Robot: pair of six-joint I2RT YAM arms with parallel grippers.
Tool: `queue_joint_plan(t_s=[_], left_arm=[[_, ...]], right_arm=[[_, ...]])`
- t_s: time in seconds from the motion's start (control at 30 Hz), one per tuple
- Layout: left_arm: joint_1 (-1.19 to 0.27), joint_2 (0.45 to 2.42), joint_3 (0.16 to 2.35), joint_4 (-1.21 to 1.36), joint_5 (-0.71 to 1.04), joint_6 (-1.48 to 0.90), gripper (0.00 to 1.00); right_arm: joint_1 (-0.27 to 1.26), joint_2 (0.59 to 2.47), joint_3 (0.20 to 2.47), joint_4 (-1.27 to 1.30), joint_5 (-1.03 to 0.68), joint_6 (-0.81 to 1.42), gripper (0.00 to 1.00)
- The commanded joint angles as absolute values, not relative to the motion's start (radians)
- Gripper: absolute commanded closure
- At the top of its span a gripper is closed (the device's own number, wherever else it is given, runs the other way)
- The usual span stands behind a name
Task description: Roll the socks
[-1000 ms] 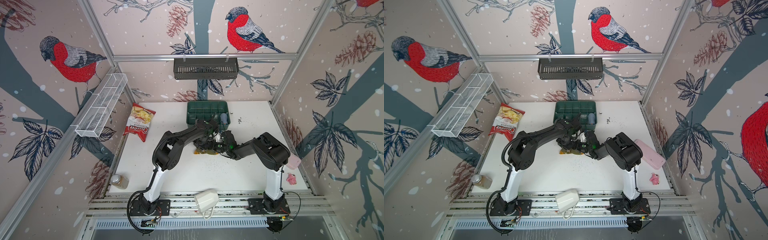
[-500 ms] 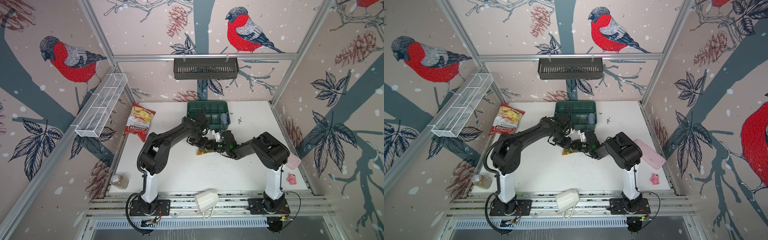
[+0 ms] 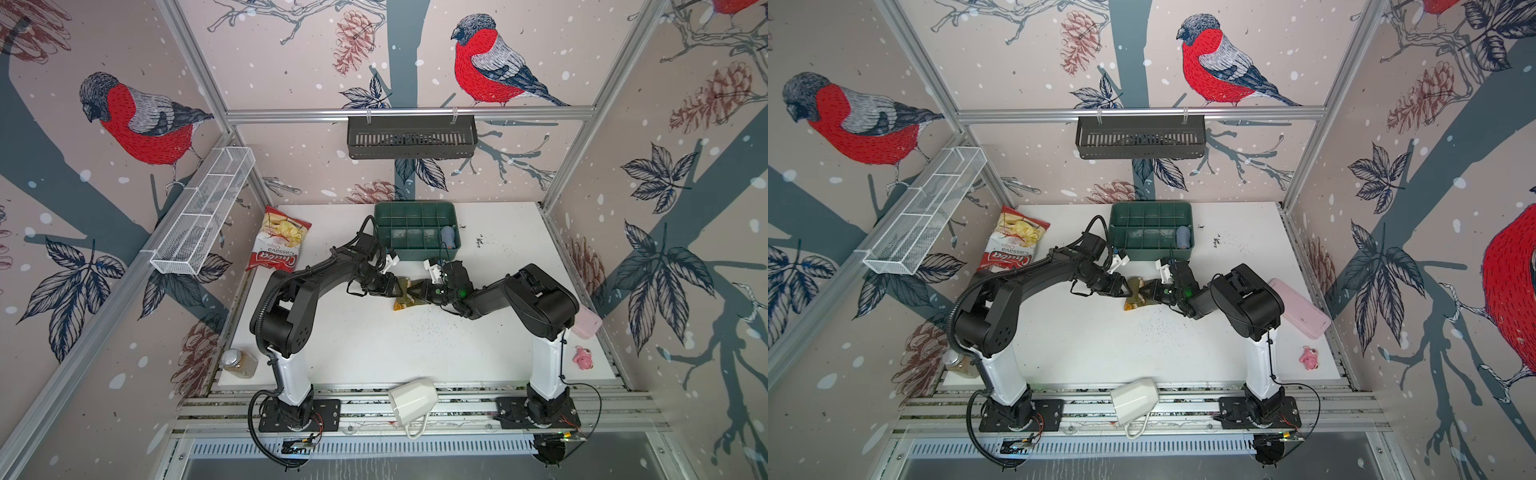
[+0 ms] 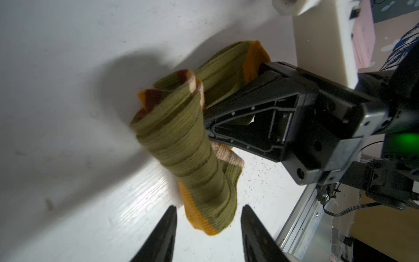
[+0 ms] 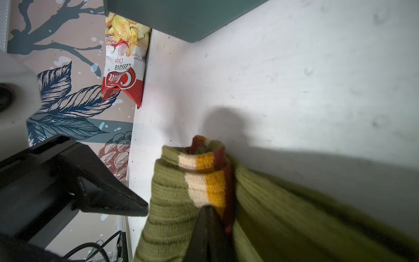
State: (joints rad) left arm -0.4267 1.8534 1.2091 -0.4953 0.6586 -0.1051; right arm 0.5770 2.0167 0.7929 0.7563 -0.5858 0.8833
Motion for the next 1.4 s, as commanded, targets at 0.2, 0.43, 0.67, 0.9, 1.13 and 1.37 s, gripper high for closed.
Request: queue_joint_plan(t_s=[0.2,0.43,0.67,0.9,1.13,1.37], left_arm=[[-0.395,1.921,1.165,-0.328,0.773,-0.140,0.51],[-0.373,1.939,1.112,-0.272,0.802,-0.148,0.49],[-0.371,1.981,1.104,-0.186,0.888,-0.171,0.43],[-0.373,2.020,1.104,-0.143,0.919,-0.188,0.44],[-0.372,2.026,1.115,-0.173,0.871,-0.193,0.84],[-0.385,1.996,1.146,-0.263,0.686,-0.210,1.00]], right_arm=[[0.575,2.025,0.788,0.620,-0.523,0.864,0.94],[0.575,2.029,0.798,0.611,-0.525,0.861,0.94],[0.575,2.033,0.804,0.598,-0.526,0.856,0.94],[0.577,2.035,0.805,0.594,-0.525,0.856,0.94],[0.580,2.038,0.806,0.594,-0.526,0.857,0.94],[0.583,2.027,0.802,0.594,-0.533,0.854,0.93]])
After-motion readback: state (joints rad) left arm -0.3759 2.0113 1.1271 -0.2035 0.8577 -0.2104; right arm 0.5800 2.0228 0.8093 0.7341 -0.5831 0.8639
